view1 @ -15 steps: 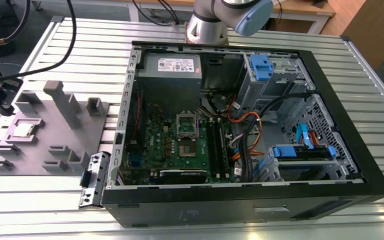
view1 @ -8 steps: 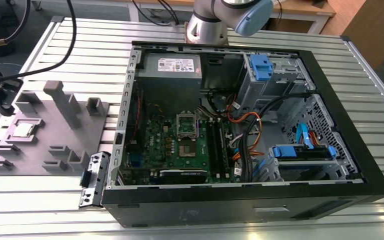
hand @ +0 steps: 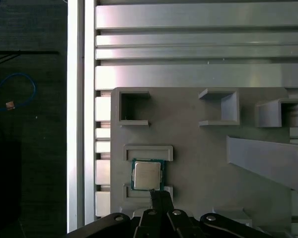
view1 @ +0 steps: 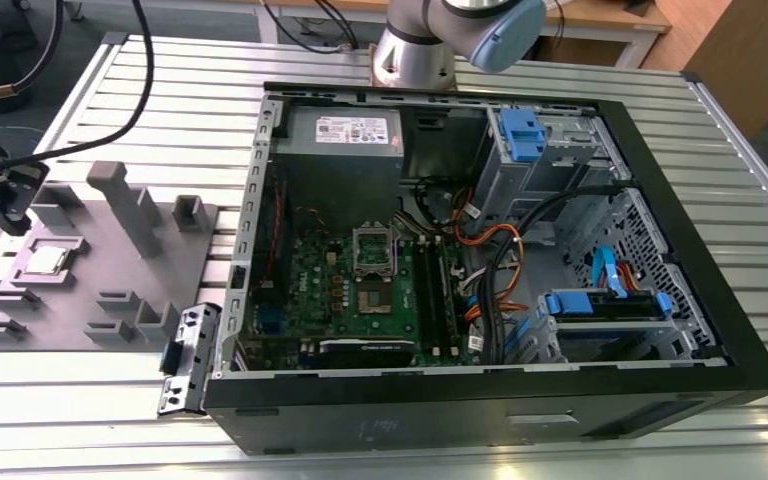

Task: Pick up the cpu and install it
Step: 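Pick up the cpu and move it towards the insertion slot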

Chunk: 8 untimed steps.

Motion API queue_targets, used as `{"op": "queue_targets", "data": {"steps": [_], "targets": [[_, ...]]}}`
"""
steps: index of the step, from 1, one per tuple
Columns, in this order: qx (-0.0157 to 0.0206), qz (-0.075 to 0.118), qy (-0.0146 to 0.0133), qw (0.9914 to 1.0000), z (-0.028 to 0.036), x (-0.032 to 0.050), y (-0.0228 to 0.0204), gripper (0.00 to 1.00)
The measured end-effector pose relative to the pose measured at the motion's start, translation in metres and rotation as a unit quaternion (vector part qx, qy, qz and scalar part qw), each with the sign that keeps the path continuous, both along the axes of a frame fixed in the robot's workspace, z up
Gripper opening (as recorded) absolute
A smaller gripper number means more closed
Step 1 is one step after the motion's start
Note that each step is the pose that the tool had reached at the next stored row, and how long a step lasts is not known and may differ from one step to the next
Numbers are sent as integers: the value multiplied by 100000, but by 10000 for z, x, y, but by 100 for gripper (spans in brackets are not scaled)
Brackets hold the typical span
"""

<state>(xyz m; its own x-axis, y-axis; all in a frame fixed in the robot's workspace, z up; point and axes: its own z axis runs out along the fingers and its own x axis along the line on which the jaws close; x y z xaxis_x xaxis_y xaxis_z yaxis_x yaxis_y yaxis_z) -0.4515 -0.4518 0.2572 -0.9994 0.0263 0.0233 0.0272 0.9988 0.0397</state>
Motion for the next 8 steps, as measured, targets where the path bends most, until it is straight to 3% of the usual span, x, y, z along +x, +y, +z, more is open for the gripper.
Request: {"op": "queue_targets", "data": {"steps": [8], "targets": [[9,38,-32,100000,-41,-15,0,11]]}}
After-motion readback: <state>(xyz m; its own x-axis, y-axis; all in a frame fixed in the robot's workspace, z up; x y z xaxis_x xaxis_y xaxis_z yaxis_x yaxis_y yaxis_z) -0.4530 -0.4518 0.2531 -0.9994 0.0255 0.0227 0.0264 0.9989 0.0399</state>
